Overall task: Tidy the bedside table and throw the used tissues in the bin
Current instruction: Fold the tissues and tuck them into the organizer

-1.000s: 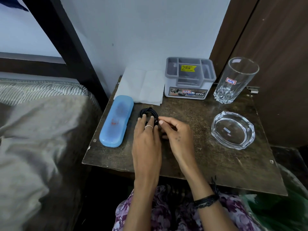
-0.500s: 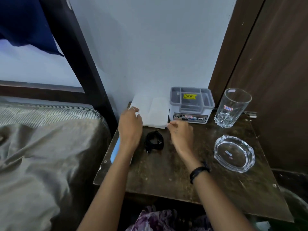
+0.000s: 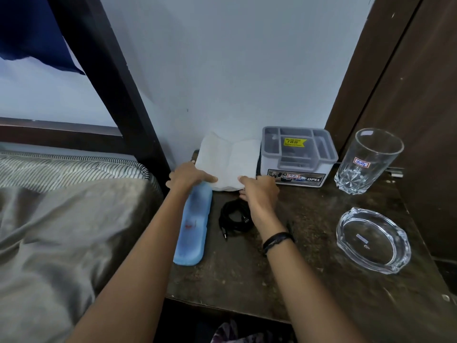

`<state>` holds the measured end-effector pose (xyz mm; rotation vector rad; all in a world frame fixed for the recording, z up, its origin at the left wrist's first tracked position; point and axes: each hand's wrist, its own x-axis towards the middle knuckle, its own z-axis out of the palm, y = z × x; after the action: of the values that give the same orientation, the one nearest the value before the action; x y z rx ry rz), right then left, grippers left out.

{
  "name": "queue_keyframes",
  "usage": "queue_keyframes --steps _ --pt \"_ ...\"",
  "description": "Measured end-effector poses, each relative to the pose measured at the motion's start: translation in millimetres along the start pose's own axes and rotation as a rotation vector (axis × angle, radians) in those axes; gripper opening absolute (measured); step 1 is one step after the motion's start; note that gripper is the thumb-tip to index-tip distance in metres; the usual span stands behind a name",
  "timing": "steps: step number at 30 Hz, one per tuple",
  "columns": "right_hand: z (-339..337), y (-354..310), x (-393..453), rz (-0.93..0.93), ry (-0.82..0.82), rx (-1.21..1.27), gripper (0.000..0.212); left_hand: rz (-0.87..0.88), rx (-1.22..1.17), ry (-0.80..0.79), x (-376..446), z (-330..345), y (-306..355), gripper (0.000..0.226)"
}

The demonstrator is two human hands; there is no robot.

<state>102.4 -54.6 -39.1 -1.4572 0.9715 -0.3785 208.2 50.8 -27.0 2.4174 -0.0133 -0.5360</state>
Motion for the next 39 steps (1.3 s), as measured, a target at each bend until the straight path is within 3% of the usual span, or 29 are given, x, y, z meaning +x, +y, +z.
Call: queue_keyframes --steps 3,6,11,14,20,25,26,29,31,34,36,39 --pt "1.1 -8.6 -3.8 0.106 -0.14 0.22 0.02 0.055 -0.168 -0.009 -3.9 -5.1 5.1 0.063" --pt "-0.9 -22.0 -20.3 0.157 -0.244 0.457 0.013 0.134 -0.366 0.047 -23.1 -14.3 19.2 0.06" --pt "-23.3 -47.1 -49.2 0.108 -0.301 0.564 0.008 0.279 -0.37 0.276 -74.3 -34.2 39.8 0.035" --pt "-50.8 -55.8 -71.3 0.064 -0.349 0.568 0.008 0.305 -0.455 0.313 -114.4 -40.2 35.3 0.026" --pt "-126.1 -20.6 -111.6 0.008 -0.322 0.331 0.012 0.339 -0.687 0.21 -189.3 -0.3 10.8 0.032" --pt "-166.2 20.1 -118.9 -0.013 -0.267 0.043 0.009 0.331 -0.515 0.168 -211.3 57.0 -9.4 0.038" --pt "-169.7 25.2 -117.9 -0.058 -0.219 -0.117 0.004 0.336 -0.481 0.174 -214.9 65.2 -11.3 0.038" --pt "-172.6 33.9 -116.4 -0.215 0.021 -0.64 0.033 0.352 -0.446 0.193 -222.3 78.7 -9.7 0.038" --pt "-169.5 26.9 -124.1 -0.296 0.248 -0.822 0.041 0.365 -0.437 0.212 -223.9 83.6 -7.9 0.039" --pt "-161.3 16.3 -129.0 -0.46 0.341 -0.686 0.044 0.404 -0.448 0.216 -225.2 89.0 -7.4 0.034" --pt "-153.2 17.0 -124.0 -0.456 0.203 -0.471 0.039 0.431 -0.512 0.201 -225.2 92.5 -6.6 0.03" --pt "-139.8 23.9 -118.4 -0.262 -0.062 -0.152 0.042 0.354 -0.734 0.149 -226.2 98.1 -5.3 0.009"
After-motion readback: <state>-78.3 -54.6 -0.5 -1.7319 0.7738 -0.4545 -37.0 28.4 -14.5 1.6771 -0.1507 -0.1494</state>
